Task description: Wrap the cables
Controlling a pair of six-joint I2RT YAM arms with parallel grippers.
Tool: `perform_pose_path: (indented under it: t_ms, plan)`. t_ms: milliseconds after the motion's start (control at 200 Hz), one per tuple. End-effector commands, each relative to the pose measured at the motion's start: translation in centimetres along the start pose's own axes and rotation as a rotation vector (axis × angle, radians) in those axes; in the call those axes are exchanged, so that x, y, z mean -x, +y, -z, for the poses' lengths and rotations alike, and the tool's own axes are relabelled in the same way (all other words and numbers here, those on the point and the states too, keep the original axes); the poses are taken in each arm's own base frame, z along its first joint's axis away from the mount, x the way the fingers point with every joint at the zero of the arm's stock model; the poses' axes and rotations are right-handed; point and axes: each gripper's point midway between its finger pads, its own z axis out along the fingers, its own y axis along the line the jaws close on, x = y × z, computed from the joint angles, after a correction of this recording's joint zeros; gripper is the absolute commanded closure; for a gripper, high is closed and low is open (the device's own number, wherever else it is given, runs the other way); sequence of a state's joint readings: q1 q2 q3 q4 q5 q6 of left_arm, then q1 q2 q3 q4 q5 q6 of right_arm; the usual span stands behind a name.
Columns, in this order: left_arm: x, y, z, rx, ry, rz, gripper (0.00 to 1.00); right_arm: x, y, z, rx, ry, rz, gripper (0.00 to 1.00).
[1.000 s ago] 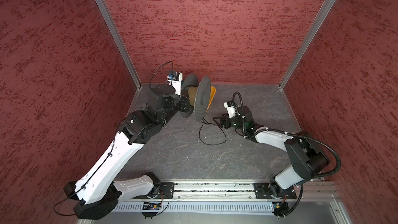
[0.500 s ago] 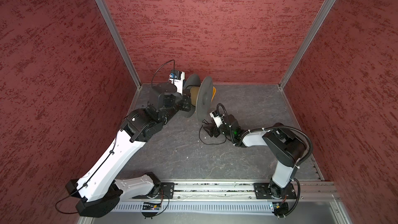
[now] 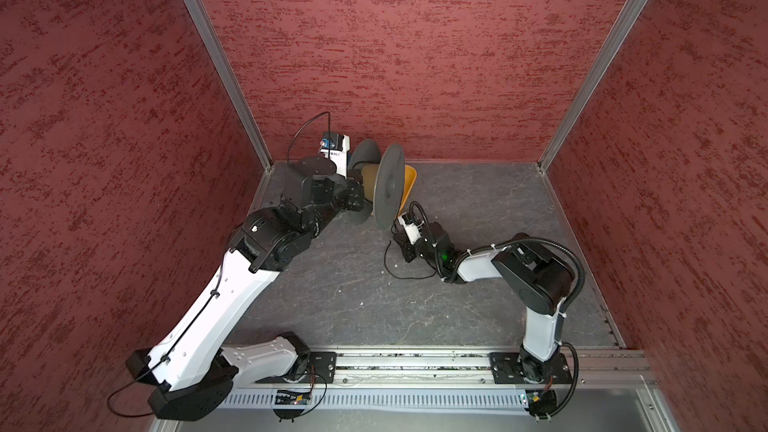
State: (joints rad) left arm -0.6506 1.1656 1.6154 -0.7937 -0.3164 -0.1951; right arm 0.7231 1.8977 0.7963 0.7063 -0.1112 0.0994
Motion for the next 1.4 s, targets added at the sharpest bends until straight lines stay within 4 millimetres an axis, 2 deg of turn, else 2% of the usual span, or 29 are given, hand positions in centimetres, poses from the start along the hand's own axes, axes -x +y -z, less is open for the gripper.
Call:
perform_pose_path:
  t_ms: [0, 105, 150, 190, 240, 266, 301, 446, 661, 706, 857, 967, 1227, 1398]
  plan:
    - [3.9, 0.7, 1.5, 0.024, -0.133, 0.066, 1.0, 1.5, 0.2, 2.0, -0.02, -0.054, 0.026, 0.91]
    - [4.0, 1.1, 1.5, 0.05, -0.139, 0.061, 1.0, 1.4, -0.1, 3.8, -0.039, -0.05, 0.019, 0.93]
    - [4.0, 1.1, 1.4, 0.05, -0.137, 0.061, 1.0, 1.5, 0.1, 4.4, -0.025, -0.049, 0.014, 0.89]
    - [3.9, 1.0, 1.2, 0.046, -0.134, 0.058, 1.0, 1.2, 0.7, 4.7, 0.012, -0.027, 0.016, 0.73]
    - [3.8, 0.8, 1.1, 0.039, -0.127, 0.056, 1.0, 0.8, 1.3, 4.9, 0.043, 0.009, 0.018, 0.42]
    - [3.8, 0.8, 1.0, 0.038, -0.126, 0.055, 1.0, 0.7, 1.3, 5.0, 0.04, 0.02, 0.011, 0.35]
    - [3.6, 0.6, 0.9, 0.029, -0.12, 0.053, 1.0, 0.7, 1.1, 5.4, 0.025, 0.024, 0.0, 0.31]
    - [3.3, -0.4, 0.7, -0.024, -0.109, 0.054, 1.0, 1.6, -0.4, 6.8, -0.061, -0.011, -0.02, 0.26]
    - [3.3, -0.4, 0.6, -0.022, -0.113, 0.053, 1.0, 2.7, -1.6, 6.7, -0.128, -0.024, -0.056, 0.21]
    - [3.2, -0.5, 0.5, -0.023, -0.111, 0.051, 0.99, 2.4, -2.2, 6.5, -0.159, -0.005, -0.065, 0.21]
    - [3.1, -0.7, 0.2, -0.03, -0.106, 0.049, 0.99, 1.0, -1.7, 6.1, -0.127, 0.025, -0.062, 0.2]
    - [3.1, -0.8, 0.1, -0.032, -0.106, 0.049, 0.99, 0.0, -2.8, 5.6, -0.189, 0.061, -0.069, 0.2]
    - [2.8, -0.9, -0.5, -0.028, -0.092, 0.043, 0.99, -1.4, -2.6, 3.9, -0.18, 0.109, -0.046, 0.32]
    - [2.6, -0.6, 0.0, -0.026, -0.09, 0.04, 0.99, -1.0, -3.1, 4.6, -0.212, 0.115, -0.045, 0.34]
